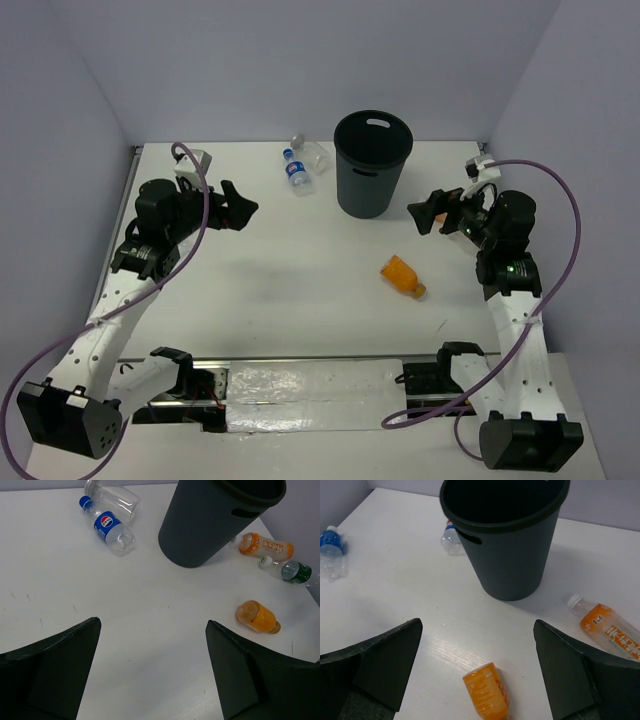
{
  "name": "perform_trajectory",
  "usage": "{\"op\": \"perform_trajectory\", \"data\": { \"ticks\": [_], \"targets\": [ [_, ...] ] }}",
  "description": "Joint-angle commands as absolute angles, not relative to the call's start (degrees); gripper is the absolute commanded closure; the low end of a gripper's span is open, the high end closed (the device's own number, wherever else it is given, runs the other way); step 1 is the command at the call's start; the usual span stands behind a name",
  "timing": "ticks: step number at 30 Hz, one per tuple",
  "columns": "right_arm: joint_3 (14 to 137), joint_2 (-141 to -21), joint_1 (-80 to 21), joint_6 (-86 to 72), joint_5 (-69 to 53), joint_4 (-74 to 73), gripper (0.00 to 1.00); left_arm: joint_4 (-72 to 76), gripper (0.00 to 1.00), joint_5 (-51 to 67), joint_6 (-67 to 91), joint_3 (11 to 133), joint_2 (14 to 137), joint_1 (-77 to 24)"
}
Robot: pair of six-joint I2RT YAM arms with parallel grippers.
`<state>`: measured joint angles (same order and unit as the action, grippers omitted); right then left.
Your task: Put the plastic bottles in the bin
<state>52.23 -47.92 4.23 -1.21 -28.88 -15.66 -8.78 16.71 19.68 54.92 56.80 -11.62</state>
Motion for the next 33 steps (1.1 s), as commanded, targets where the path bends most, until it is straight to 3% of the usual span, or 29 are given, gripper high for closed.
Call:
{"op": "perform_trajectory", "data": {
  "ticks": [1,8,13,19,28,33],
  "targets": [
    [50.9,-45.2,5.1,-0.7,-35.0,-12.7,0.00,-5.6,0.01,18.4,19.1,54.5,55.4,-11.8],
    [50.4,-46.7,5.3,22.0,-48.2,-23.9,0.00,-6.5,0.00,16.5,18.5,54.7,55.5,-11.8],
    [52.3,-49.7,3.0,31.5,-48.1,-31.5,0.00,-6.7,0.01,16.1,18.4,54.7,55.1,-11.8],
    [46.6,-54.4,-19.9,32.0,-17.3,-30.8,0.01,-6.8,0.01,14.0,17.8,54.2,54.3,-12.0],
    [46.1,-70.4,-27.2,29.9,1.5,-29.3,0.00,-6.7,0.01,14.4,17.9,54.3,54.7,-12.1],
    [45.4,-73.2,-27.2,29.5,4.6,-27.9,0.00,-6.6,0.00,15.2,18.1,54.3,54.8,-12.1]
  ]
}}
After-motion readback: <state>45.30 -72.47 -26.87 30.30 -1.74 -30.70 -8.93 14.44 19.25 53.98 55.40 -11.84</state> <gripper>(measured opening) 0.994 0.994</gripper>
